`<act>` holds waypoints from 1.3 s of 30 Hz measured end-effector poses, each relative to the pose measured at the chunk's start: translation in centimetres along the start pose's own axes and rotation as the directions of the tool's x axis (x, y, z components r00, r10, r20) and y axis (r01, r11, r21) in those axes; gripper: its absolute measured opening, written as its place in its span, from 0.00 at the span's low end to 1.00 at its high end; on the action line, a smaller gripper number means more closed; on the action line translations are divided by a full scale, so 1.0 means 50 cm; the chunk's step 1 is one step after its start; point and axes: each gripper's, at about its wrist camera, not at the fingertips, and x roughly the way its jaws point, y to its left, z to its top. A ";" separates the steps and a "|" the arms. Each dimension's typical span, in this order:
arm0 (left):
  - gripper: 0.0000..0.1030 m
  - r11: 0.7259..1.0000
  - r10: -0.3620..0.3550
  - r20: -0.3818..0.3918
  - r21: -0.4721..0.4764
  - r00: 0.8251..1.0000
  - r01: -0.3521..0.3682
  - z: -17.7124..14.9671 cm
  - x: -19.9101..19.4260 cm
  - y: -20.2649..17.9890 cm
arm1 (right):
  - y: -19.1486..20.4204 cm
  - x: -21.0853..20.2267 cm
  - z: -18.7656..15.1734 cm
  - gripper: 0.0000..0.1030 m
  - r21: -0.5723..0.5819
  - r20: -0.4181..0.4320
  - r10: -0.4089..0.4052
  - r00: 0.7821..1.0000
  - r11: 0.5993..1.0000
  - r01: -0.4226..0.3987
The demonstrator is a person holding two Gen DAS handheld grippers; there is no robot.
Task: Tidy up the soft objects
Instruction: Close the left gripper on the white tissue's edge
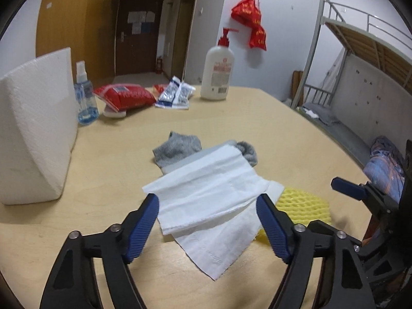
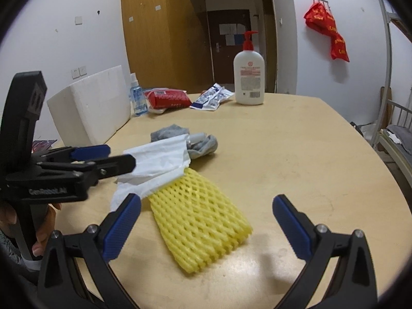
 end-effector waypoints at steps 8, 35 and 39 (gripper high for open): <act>0.45 1.000 0.022 -0.079 0.024 0.997 -0.020 -0.009 0.035 -0.004 | -0.008 0.016 0.009 1.00 -0.010 -0.030 0.029 0.999 1.000 -0.029; 0.00 0.999 0.033 -0.116 0.040 0.993 -0.029 -0.013 0.016 0.015 | 0.014 0.045 0.022 1.00 -0.120 -0.093 0.041 0.995 0.991 -0.052; 0.00 0.997 0.050 -0.084 0.059 0.995 -0.045 -0.008 -0.008 0.015 | 0.013 0.041 0.024 1.00 -0.117 -0.089 0.057 0.994 0.991 -0.067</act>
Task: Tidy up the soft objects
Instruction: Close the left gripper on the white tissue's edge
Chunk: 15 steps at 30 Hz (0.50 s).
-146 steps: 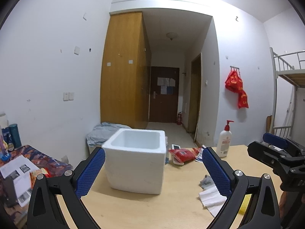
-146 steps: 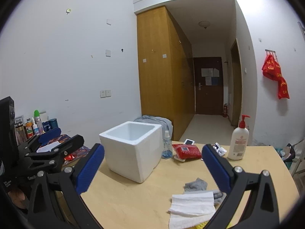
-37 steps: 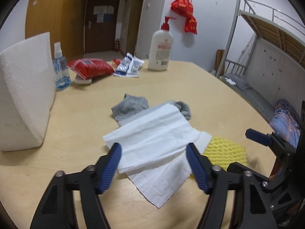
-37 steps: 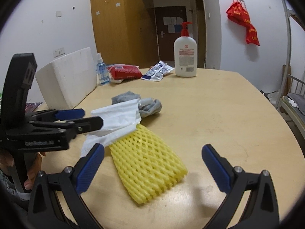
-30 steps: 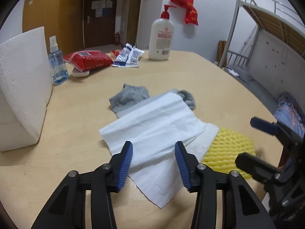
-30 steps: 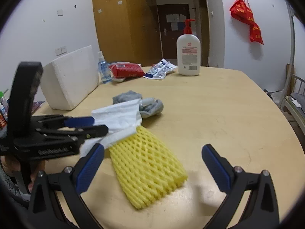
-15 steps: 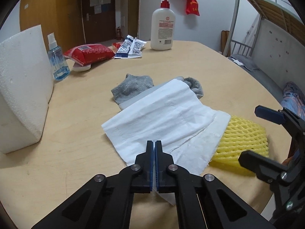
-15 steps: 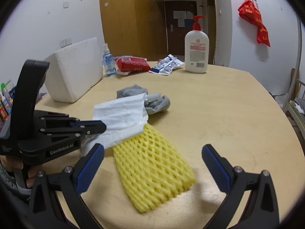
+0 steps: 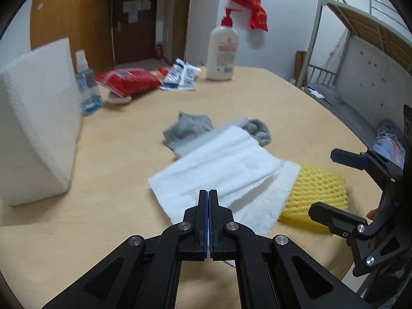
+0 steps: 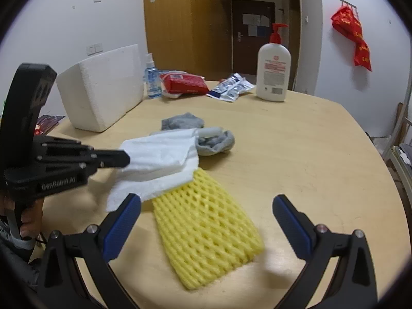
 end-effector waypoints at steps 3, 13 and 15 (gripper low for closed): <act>0.00 1.000 0.018 0.016 0.001 1.000 -0.018 0.003 -0.015 0.007 | 0.008 0.002 0.000 1.00 -0.016 -0.004 0.007 1.000 1.000 -0.007; 0.01 0.998 0.021 -0.022 0.062 1.000 -0.020 -0.015 -0.006 0.005 | 0.020 0.008 0.002 1.00 -0.034 -0.015 0.021 1.000 0.999 -0.021; 0.03 0.998 0.015 -0.024 0.066 1.000 -0.013 -0.015 -0.003 0.005 | 0.021 0.006 0.001 1.00 -0.036 -0.016 0.025 1.000 0.999 -0.026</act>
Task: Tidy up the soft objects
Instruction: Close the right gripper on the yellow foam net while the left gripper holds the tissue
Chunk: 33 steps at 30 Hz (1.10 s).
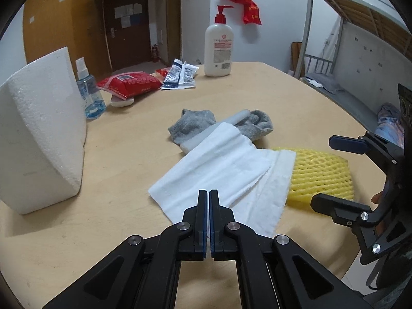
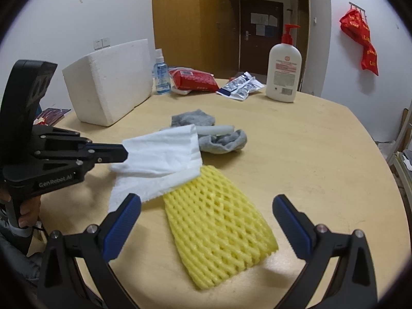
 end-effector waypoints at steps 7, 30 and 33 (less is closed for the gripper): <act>0.69 1.000 0.012 0.010 0.007 1.000 -0.012 -0.003 0.006 -0.001 | -0.001 0.001 -0.003 1.00 -0.004 -0.009 0.008 1.000 1.000 -0.008; 0.11 0.994 -0.013 -0.056 0.108 0.998 0.019 -0.004 0.046 -0.042 | -0.005 0.025 -0.009 0.46 -0.098 -0.125 0.007 0.992 0.995 -0.019; 0.04 0.993 -0.015 -0.053 0.117 0.998 0.021 -0.005 0.046 -0.045 | 0.000 0.020 -0.012 0.37 -0.117 -0.131 0.008 0.991 0.993 -0.024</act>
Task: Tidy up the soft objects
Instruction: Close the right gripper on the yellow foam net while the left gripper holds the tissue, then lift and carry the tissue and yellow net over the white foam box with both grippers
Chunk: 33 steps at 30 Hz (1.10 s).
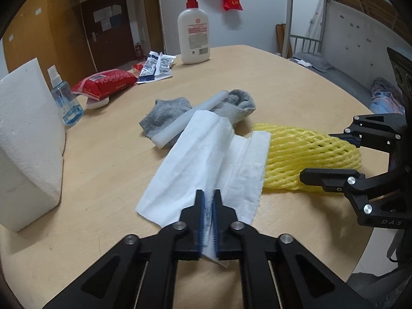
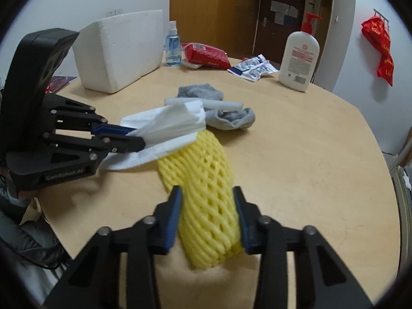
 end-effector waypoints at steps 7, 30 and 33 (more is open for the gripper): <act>0.04 0.999 -0.013 0.029 -0.029 0.999 0.014 -0.003 -0.009 0.004 | -0.015 -0.010 -0.010 0.11 0.072 0.011 0.008 1.000 0.997 -0.009; 0.03 0.996 0.045 0.233 -0.090 0.971 -0.024 0.028 -0.173 0.016 | -0.072 -0.128 0.001 0.11 0.325 0.225 -0.019 0.974 0.944 -0.057; 0.03 0.995 0.056 0.246 -0.091 0.968 -0.035 0.032 -0.186 0.010 | -0.061 -0.143 0.006 0.11 0.310 0.253 -0.023 0.967 0.949 -0.058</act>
